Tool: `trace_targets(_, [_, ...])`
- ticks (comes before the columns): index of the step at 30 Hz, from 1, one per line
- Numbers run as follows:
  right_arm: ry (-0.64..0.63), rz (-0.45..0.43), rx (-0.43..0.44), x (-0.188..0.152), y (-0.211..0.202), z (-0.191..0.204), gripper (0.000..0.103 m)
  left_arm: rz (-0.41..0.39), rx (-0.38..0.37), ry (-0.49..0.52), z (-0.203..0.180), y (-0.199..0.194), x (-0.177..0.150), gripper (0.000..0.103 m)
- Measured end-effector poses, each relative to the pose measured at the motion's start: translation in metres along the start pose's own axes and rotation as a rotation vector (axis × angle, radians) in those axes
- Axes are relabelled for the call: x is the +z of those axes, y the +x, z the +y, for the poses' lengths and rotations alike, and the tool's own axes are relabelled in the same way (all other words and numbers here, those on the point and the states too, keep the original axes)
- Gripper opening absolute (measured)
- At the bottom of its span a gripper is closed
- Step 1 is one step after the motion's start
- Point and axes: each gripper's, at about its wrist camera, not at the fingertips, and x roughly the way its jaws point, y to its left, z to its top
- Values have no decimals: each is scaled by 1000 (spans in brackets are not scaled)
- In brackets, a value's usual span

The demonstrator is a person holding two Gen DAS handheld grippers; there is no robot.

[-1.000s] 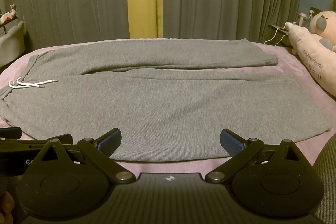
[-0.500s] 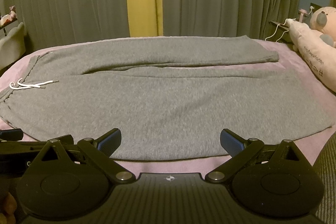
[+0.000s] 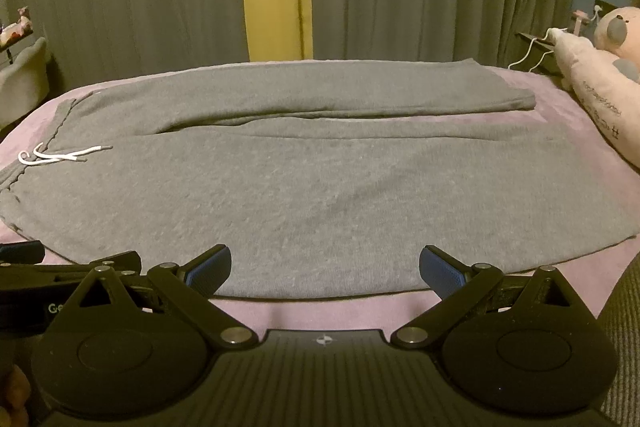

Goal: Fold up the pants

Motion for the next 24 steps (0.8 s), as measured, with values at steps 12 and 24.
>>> trace_targets(12, [0,-7,23,5,1,-1,100,3,8,4,-2,0,2,103])
trace_targets(24, [13,2,25,8,4,0,100,8,10,4,-2,0,5,103])
